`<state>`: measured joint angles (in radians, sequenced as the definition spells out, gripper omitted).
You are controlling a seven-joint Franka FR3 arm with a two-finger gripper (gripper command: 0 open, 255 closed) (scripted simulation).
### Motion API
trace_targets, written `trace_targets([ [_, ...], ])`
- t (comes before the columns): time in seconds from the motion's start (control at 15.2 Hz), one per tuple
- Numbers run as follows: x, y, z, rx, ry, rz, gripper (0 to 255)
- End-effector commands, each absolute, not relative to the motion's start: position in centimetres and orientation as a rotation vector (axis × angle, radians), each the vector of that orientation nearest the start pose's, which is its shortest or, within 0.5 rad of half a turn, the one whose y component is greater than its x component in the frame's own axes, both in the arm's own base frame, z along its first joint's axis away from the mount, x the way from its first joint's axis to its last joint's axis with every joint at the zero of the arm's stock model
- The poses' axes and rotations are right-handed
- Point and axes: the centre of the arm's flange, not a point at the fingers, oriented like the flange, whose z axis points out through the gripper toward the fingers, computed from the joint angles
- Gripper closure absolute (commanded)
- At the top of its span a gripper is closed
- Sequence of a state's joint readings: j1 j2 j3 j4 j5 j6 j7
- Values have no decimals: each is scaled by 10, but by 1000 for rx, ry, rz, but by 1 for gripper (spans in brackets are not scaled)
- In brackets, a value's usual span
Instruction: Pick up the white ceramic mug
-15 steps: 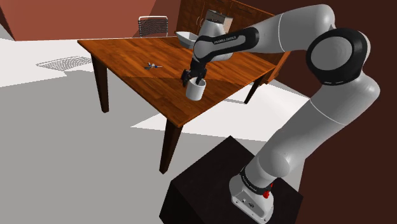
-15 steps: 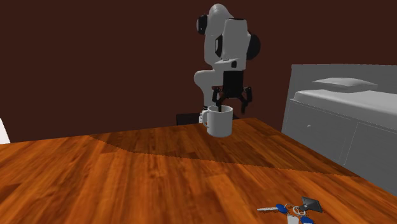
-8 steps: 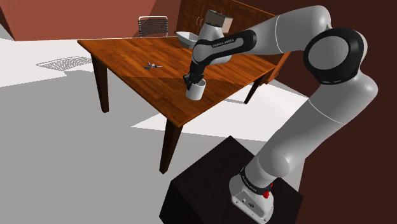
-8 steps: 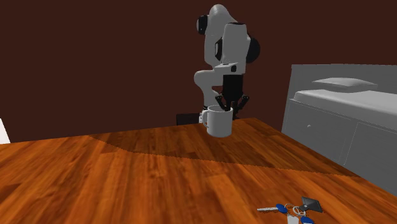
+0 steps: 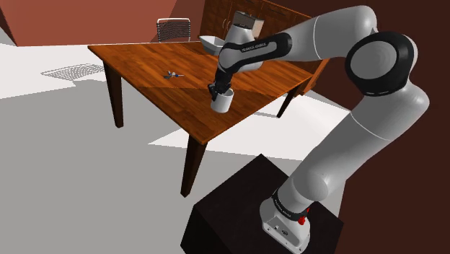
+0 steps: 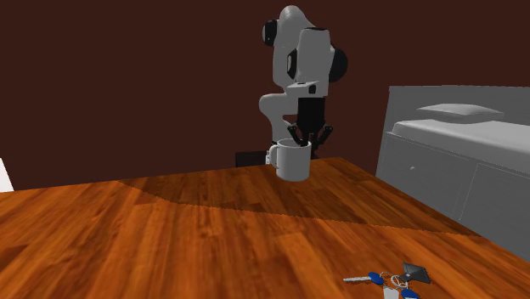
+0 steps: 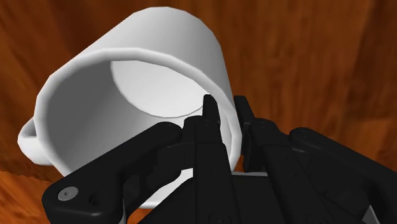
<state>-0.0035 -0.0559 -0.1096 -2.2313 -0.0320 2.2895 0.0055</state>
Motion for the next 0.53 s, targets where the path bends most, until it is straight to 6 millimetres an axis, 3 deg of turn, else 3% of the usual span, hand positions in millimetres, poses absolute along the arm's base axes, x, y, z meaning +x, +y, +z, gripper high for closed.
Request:
trace_targets([
  [0.0, 524, -61, 416, -3158, 157, -179, 255],
  [0.46, 524, -61, 453, -3158, 157, -179, 255],
])
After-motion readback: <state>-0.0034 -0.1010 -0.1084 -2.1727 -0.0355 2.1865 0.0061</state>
